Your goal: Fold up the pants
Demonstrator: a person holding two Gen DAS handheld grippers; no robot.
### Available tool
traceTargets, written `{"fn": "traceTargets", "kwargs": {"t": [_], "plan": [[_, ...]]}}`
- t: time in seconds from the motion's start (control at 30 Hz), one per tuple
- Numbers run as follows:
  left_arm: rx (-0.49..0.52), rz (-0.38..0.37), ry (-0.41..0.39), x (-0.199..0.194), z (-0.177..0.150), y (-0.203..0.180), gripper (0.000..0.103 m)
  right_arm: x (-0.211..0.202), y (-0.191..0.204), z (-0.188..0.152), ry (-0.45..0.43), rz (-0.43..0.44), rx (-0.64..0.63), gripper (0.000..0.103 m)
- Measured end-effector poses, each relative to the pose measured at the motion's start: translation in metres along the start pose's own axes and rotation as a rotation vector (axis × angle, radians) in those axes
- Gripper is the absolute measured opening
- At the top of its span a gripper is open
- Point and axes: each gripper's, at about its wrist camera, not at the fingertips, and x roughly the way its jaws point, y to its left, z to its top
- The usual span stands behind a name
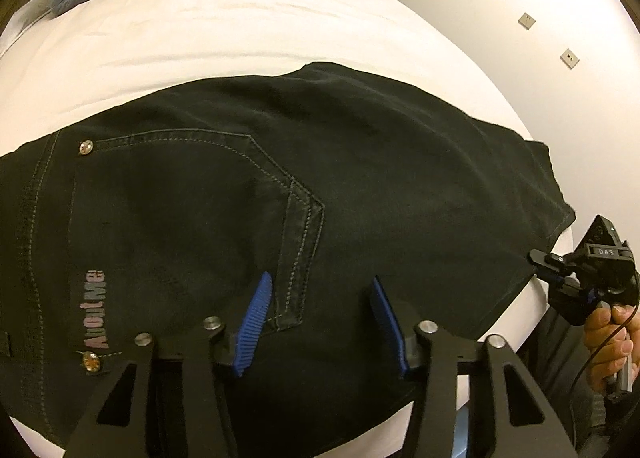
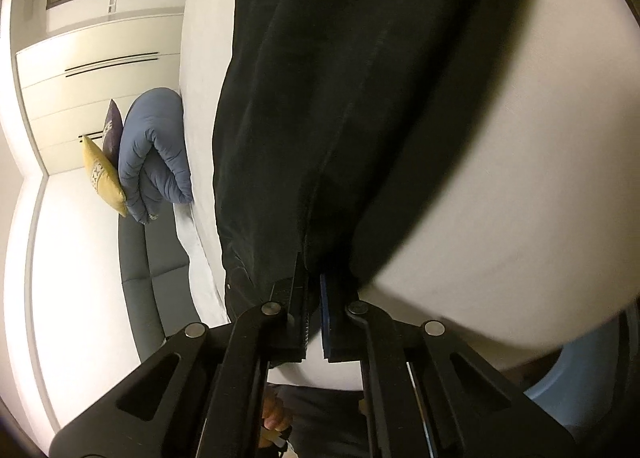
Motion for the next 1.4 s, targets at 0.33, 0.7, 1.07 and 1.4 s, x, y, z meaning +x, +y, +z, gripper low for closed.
{"fn": "traceTargets", "kwargs": {"t": [0.33, 0.7, 1.07, 1.4], "plan": [[-0.036, -0.006, -0.012, -0.012, -0.01, 0.015, 0.045, -0.001, -0.009, -0.013, 0.001, -0.043, -0.023, 0.002], [0.0, 0.04, -0.015, -0.012, -0.006, 0.0, 0.05, 0.003, -0.005, -0.007, 0.03, -0.017, -0.045, 0.005], [-0.02, 0.034, -0.017, -0.017, -0.019, 0.008, 0.05, -0.026, 0.049, -0.023, 0.024, -0.074, -0.243, 0.034], [-0.044, 0.026, -0.026, -0.014, -0.021, 0.009, 0.05, 0.105, 0.098, 0.021, 0.19, -0.107, -0.379, 0.024]]}}
